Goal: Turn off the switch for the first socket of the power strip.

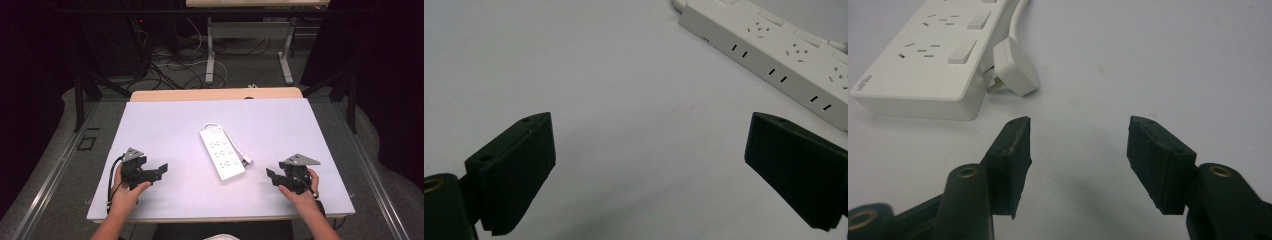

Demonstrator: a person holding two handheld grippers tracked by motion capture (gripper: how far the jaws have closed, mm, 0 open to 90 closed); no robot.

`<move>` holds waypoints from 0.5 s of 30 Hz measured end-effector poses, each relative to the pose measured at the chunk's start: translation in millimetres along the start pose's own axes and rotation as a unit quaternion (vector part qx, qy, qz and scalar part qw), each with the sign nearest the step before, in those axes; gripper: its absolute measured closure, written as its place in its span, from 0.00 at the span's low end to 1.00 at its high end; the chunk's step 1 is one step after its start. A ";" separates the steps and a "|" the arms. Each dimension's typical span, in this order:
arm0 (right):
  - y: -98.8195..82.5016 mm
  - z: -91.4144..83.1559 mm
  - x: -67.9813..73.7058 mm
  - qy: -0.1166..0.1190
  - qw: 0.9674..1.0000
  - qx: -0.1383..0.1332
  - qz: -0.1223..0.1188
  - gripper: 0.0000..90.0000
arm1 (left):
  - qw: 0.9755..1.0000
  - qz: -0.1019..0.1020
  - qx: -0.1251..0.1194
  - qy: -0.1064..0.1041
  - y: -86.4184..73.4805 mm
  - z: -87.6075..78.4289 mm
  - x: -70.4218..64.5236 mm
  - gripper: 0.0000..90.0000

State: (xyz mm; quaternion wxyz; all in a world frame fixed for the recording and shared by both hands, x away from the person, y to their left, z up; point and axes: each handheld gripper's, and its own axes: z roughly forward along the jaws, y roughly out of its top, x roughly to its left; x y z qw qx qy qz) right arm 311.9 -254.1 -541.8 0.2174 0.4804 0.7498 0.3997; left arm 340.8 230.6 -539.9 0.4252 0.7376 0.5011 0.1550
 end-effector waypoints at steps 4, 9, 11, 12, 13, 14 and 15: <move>0.9 -0.4 3.5 0.002 1.000 0.004 -0.009 0.50 | 1.000 0.000 0.000 0.000 0.0 0.0 0.0 0.07; 1.5 0.4 7.6 0.010 1.000 0.006 -0.026 0.52 | 1.000 -0.001 -0.001 0.001 0.0 0.1 0.0 0.08; 1.6 0.9 8.4 0.012 1.000 0.007 -0.028 0.53 | 1.000 -0.001 -0.001 0.001 0.0 0.1 -0.1 0.08; 1.5 1.1 8.8 0.013 0.999 0.007 -0.028 0.53 | 1.000 -0.001 -0.001 0.001 0.0 0.0 0.0 0.08; 1.9 1.1 10.6 0.019 0.999 0.009 -0.024 0.54 | 1.000 -0.001 -0.001 0.001 0.0 0.0 0.0 0.08; 2.2 1.3 10.8 0.021 0.999 0.009 -0.025 0.55 | 1.000 -0.001 -0.002 0.000 0.0 0.0 0.0 0.08; 2.5 1.5 10.5 0.021 0.999 0.010 -0.028 0.55 | 1.000 -0.001 -0.002 0.001 0.0 0.0 0.0 0.08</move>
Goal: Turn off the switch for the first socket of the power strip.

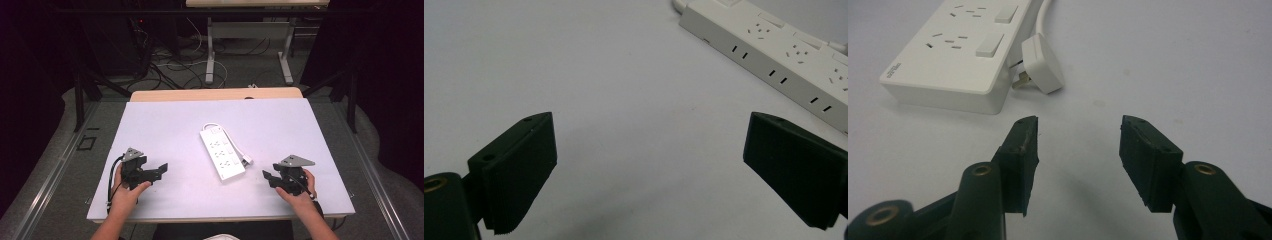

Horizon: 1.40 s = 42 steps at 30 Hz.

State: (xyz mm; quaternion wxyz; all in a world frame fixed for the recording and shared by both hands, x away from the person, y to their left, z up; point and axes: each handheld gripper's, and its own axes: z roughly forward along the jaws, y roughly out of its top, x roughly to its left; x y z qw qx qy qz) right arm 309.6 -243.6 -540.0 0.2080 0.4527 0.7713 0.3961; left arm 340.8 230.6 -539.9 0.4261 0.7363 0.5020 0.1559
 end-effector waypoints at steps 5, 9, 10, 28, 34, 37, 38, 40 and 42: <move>1.6 0.5 0.3 0.007 1.000 0.001 0.008 0.56 | 1.000 -0.001 -0.002 -0.001 -0.1 -0.1 0.0 0.08; 3.1 2.0 -1.4 0.016 1.000 0.001 0.008 0.57 | 1.000 -0.001 -0.002 0.000 -0.1 0.0 0.0 0.09; 3.8 1.6 -0.3 0.020 1.000 0.005 0.017 0.57 | 1.000 -0.001 -0.002 -0.001 0.0 0.2 0.1 0.09; 13.6 6.9 4.1 0.030 0.999 0.016 -0.015 0.73 | 1.000 -0.006 -0.004 0.004 -0.3 0.1 0.5 0.10; 18.9 10.3 7.1 0.035 0.999 0.024 -0.026 0.77 | 1.000 -0.007 -0.003 0.004 -0.5 0.3 0.6 0.10; 21.1 12.3 8.0 0.037 0.998 0.028 -0.032 0.80 | 1.000 -0.007 -0.003 0.005 -0.6 0.2 0.8 0.10; 21.7 12.8 8.6 0.039 0.998 0.029 -0.032 0.81 | 1.000 -0.007 -0.002 0.005 -0.6 0.2 0.8 0.10; 23.6 14.1 8.4 0.042 0.998 0.032 -0.037 0.84 | 1.000 -0.005 -0.001 0.004 -0.6 0.0 1.1 0.10; 24.3 14.1 8.7 0.041 0.998 0.035 -0.034 0.85 | 1.000 -0.006 -0.001 0.005 -0.7 0.1 1.0 0.10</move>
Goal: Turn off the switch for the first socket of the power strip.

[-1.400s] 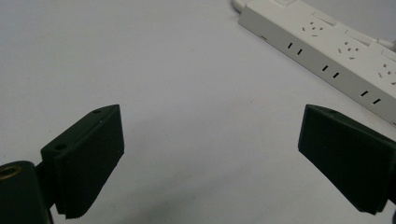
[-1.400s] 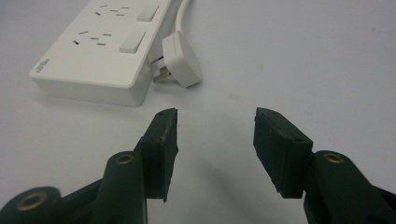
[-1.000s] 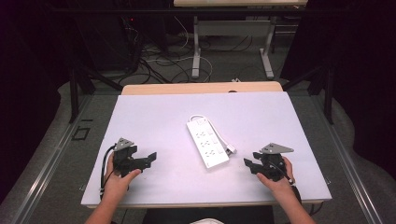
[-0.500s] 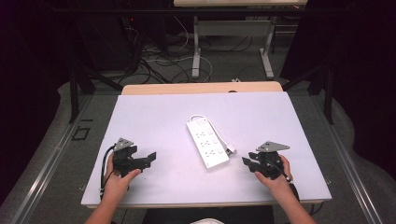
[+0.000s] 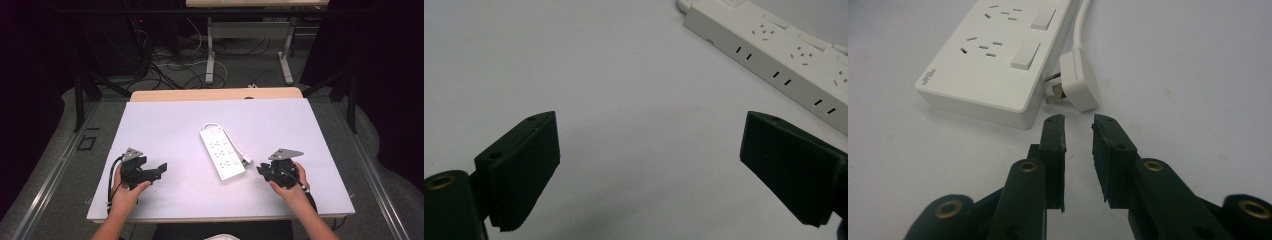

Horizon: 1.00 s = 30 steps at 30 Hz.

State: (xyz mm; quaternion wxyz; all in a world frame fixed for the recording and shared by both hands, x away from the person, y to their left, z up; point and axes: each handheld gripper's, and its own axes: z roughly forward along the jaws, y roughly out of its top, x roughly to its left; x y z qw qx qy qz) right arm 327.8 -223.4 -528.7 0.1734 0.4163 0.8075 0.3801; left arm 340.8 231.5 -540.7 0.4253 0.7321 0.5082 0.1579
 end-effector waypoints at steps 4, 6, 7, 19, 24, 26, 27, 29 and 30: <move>2.1 1.6 -0.2 0.004 1.000 0.005 -0.004 0.89 | 1.000 0.001 0.001 -0.001 0.0 -0.3 0.0 0.10; 2.5 2.4 -0.1 0.008 1.000 0.008 -0.007 0.92 | 1.000 0.000 0.000 -0.001 -0.1 0.0 -0.1 0.11; 2.7 2.6 0.4 0.010 1.000 0.010 -0.007 0.94 | 1.000 0.000 0.000 -0.001 -0.1 0.1 0.0 0.11; 13.7 8.4 3.3 0.021 0.999 0.023 -0.022 1.00 | 1.000 0.000 0.001 0.000 -0.3 0.1 -0.2 0.11; 21.8 14.4 6.9 0.025 0.999 0.025 -0.026 1.00 | 1.000 0.001 0.002 0.001 -0.3 -0.2 0.0 0.11; 25.3 16.6 7.8 0.029 0.999 0.029 -0.027 1.00 | 1.000 0.001 0.002 0.001 -0.3 -0.3 0.1 0.11; 27.0 17.7 8.7 0.030 0.999 0.032 -0.025 1.00 | 1.000 0.001 0.001 0.001 -0.3 -0.3 0.1 0.11; 30.2 20.3 9.9 0.031 0.999 0.034 -0.028 1.00 | 1.000 0.000 0.002 0.001 -0.3 -0.3 0.1 0.11; 31.5 21.9 10.4 0.031 0.998 0.034 -0.031 1.00 | 1.000 0.000 0.001 0.001 -0.4 -0.2 0.1 0.11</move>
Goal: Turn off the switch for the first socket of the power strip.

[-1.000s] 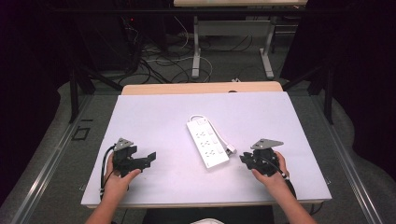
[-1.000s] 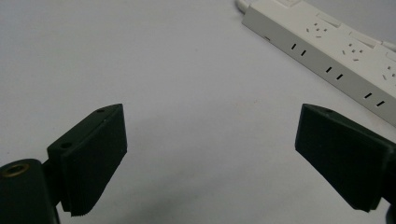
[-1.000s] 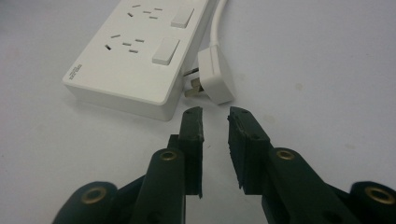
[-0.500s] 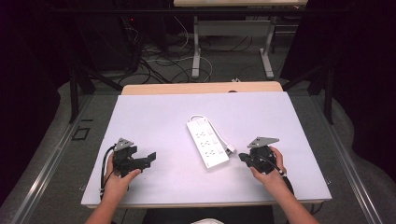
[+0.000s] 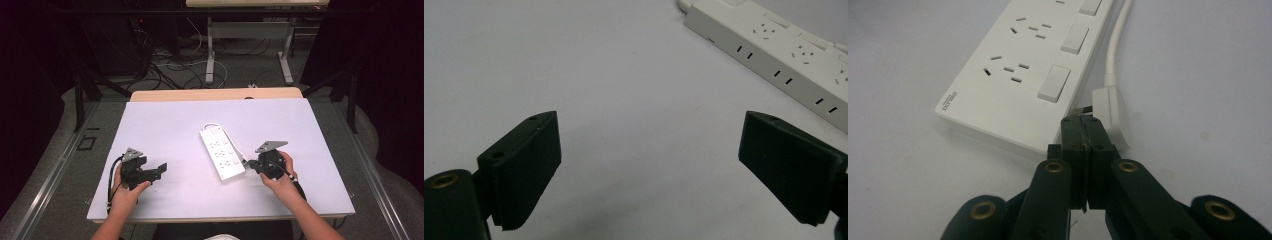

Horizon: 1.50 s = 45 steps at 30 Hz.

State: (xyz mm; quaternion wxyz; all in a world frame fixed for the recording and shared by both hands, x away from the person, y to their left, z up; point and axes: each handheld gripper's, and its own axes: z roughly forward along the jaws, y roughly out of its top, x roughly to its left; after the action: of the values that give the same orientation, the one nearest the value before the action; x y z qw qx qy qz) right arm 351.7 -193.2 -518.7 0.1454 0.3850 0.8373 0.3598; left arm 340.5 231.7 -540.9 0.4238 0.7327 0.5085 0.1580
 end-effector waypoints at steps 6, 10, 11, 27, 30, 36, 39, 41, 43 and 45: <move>9.5 4.3 1.5 0.000 1.000 0.012 -0.009 1.00 | 1.000 0.000 0.000 0.000 0.0 0.1 0.0 0.11; 15.7 6.3 0.4 0.007 1.000 0.018 -0.004 1.00 | 1.000 0.001 0.000 0.000 0.0 0.1 -0.1 0.12; 17.2 6.8 -0.7 0.008 1.000 0.021 -0.007 1.00 | 1.000 0.001 0.000 0.000 0.1 0.0 0.0 0.12; 42.9 11.5 -7.0 0.019 0.999 0.041 0.001 1.00 | 1.000 0.000 0.000 -0.002 0.1 0.6 0.2 0.12; 48.6 12.8 -7.7 0.017 0.999 0.044 0.003 1.00 | 1.000 0.000 0.003 -0.004 0.4 0.1 0.6 0.12; 60.3 14.4 -8.8 0.019 0.999 0.044 -0.001 1.00 | 1.000 0.000 0.003 -0.004 0.3 0.3 0.6 0.12; 67.2 15.4 -9.7 0.017 0.998 0.056 -0.002 1.00 | 1.000 0.000 0.002 -0.004 0.4 0.2 0.6 0.12; 67.8 17.3 -9.8 0.017 0.999 0.047 -0.003 1.00 | 1.000 0.000 0.003 -0.004 0.4 0.3 0.6 0.12; 70.2 18.5 -9.9 0.019 0.999 0.050 -0.001 1.00 | 1.000 0.000 0.003 -0.004 0.3 0.3 0.6 0.12; 72.1 20.1 -9.3 0.016 0.999 0.049 0.004 1.00 | 1.000 0.000 0.003 -0.004 0.3 0.4 0.7 0.12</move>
State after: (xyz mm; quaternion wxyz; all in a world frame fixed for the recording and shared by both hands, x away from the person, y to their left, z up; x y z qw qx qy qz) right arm 407.3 -158.3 -481.5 0.1111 0.3895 0.8545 0.3252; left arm 341.3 232.1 -541.1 0.4238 0.7348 0.5070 0.1533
